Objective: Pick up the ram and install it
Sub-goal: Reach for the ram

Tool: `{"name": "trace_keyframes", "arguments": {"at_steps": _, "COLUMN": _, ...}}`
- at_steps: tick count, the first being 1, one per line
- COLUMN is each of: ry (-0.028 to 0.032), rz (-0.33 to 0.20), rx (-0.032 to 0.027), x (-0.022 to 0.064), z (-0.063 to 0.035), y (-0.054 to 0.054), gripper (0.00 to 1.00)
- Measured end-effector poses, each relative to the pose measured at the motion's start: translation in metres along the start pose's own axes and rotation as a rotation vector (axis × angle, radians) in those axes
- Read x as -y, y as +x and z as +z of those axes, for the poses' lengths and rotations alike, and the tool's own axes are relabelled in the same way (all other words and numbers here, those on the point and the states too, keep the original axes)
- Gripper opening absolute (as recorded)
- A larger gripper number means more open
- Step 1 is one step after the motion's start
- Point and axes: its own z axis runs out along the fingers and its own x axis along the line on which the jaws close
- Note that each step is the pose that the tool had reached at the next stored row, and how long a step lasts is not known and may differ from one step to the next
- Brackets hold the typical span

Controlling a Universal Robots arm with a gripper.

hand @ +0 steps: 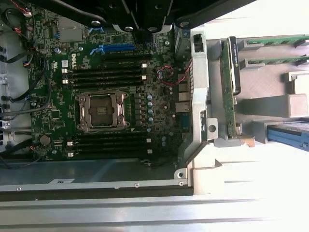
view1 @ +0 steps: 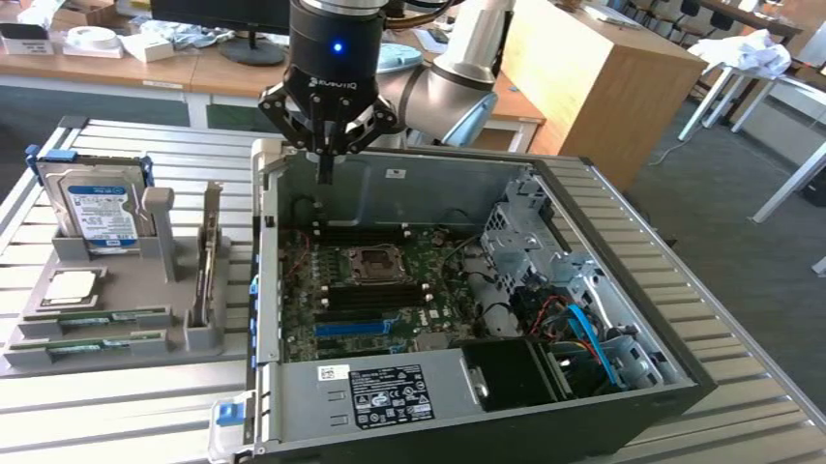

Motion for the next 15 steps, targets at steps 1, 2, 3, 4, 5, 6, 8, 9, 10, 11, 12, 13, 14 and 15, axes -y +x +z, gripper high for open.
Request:
{"name": "trace_keyframes", "arguments": {"at_steps": 1, "ry": 0.0, "rz": 0.0, "rx": 0.0, "x": 0.0, "z": 0.0, "y": 0.0, "gripper": 0.1}}
{"name": "trace_keyframes", "arguments": {"at_steps": 2, "ry": 0.0, "rz": 0.0, "rx": 0.0, "x": 0.0, "z": 0.0, "y": 0.0, "gripper": 0.1}}
{"name": "trace_keyframes", "arguments": {"at_steps": 3, "ry": 0.0, "rz": -0.001, "rx": 0.0, "x": 0.0, "z": 0.0, "y": 0.0, "gripper": 0.1}}
{"name": "trace_keyframes", "arguments": {"at_steps": 4, "ry": -0.0001, "rz": -0.001, "rx": 0.0, "x": 0.0, "z": 0.0, "y": 0.0002, "gripper": 0.1}}
{"name": "trace_keyframes", "arguments": {"at_steps": 5, "ry": -0.0001, "rz": -0.002, "rx": -0.0001, "x": -0.0001, "z": 0.0, "y": 0.0005, "gripper": 0.1}}
{"name": "trace_keyframes", "arguments": {"at_steps": 6, "ry": -0.0001, "rz": -0.003, "rx": -0.0001, "x": -0.0001, "z": 0.0, "y": 0.0009, "gripper": 0.1}}
{"name": "trace_keyframes", "arguments": {"at_steps": 8, "ry": 0.0, "rz": -0.005, "rx": -0.0002, "x": -0.0003, "z": -0.0001, "y": 0.0019, "gripper": 0.1}}
{"name": "trace_keyframes", "arguments": {"at_steps": 9, "ry": 0.0, "rz": -0.005, "rx": -0.0003, "x": -0.0007, "z": -0.0001, "y": 0.0026, "gripper": 0.1}}
{"name": "trace_keyframes", "arguments": {"at_steps": 10, "ry": 0.0, "rz": -0.007, "rx": -0.0004, "x": -0.0013, "z": -0.0001, "y": 0.0033, "gripper": 0.1}}
{"name": "trace_keyframes", "arguments": {"at_steps": 11, "ry": -0.0001, "rz": -0.008, "rx": -0.0004, "x": -0.002, "z": 0.0, "y": 0.0041, "gripper": 0.1}}
{"name": "trace_keyframes", "arguments": {"at_steps": 12, "ry": -0.0001, "rz": -0.01, "rx": -0.0004, "x": -0.0027, "z": 0.0, "y": 0.005, "gripper": 0.1}}
{"name": "trace_keyframes", "arguments": {"at_steps": 13, "ry": -0.0003, "rz": -0.011, "rx": -0.0005, "x": -0.0034, "z": 0.0001, "y": 0.0059, "gripper": 0.1}}
{"name": "trace_keyframes", "arguments": {"at_steps": 14, "ry": -0.0003, "rz": -0.013, "rx": -0.0005, "x": -0.004, "z": 0.0001, "y": 0.0068, "gripper": 0.1}}
{"name": "trace_keyframes", "arguments": {"at_steps": 15, "ry": -0.0003, "rz": -0.014, "rx": -0.0006, "x": -0.0043, "z": 0.0001, "y": 0.0076, "gripper": 0.1}}
